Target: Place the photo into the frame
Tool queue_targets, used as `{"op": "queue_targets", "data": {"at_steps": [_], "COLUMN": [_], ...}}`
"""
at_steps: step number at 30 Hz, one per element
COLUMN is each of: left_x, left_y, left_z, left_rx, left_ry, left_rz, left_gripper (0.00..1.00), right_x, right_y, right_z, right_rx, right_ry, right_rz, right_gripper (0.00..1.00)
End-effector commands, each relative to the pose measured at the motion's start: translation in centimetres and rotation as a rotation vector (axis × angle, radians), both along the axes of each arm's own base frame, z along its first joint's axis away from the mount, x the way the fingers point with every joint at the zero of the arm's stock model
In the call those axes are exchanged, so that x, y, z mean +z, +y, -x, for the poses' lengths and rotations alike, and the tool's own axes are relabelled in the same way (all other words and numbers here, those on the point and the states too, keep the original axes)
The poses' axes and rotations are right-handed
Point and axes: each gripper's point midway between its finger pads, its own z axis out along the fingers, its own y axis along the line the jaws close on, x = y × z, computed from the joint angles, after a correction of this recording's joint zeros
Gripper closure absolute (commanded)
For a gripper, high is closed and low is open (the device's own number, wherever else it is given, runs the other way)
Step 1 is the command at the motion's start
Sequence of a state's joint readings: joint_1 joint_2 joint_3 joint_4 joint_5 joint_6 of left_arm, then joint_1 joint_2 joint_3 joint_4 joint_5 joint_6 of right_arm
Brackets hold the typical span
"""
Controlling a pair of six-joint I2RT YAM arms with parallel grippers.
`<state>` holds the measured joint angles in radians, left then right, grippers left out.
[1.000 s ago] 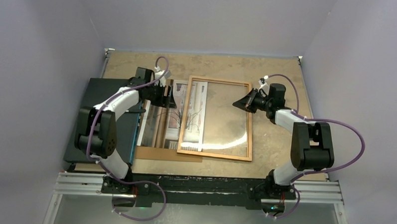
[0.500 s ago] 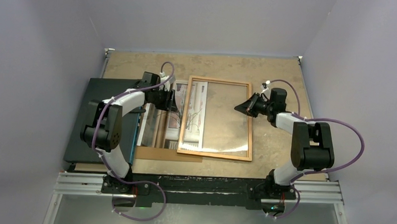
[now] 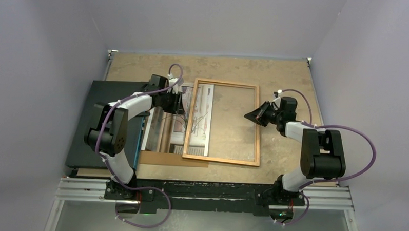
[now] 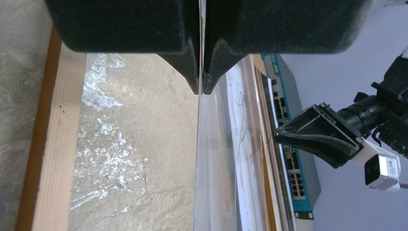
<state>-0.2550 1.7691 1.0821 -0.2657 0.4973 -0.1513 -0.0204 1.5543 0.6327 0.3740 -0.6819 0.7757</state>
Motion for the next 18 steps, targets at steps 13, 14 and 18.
{"op": "queue_targets", "data": {"at_steps": [13, 14, 18], "left_x": [-1.2, -1.3, -1.4], "left_y": [-1.4, -1.6, -2.0], "left_z": [0.0, 0.0, -0.1], "left_rx": [-0.027, -0.028, -0.035], "left_ry": [-0.008, -0.009, -0.007], "left_rz": [-0.015, -0.014, -0.014], "left_gripper": [0.69, 0.7, 0.73], "right_x": [4.6, 5.0, 6.6], "right_y": [-0.2, -0.1, 0.3], "right_z": [-1.4, -1.2, -0.6], "right_rx": [-0.011, -0.002, 0.032], "right_ry": [-0.236, -0.255, -0.327], "right_rz": [-0.003, -0.008, -0.026], "right_gripper": [1.0, 1.0, 1.0]}}
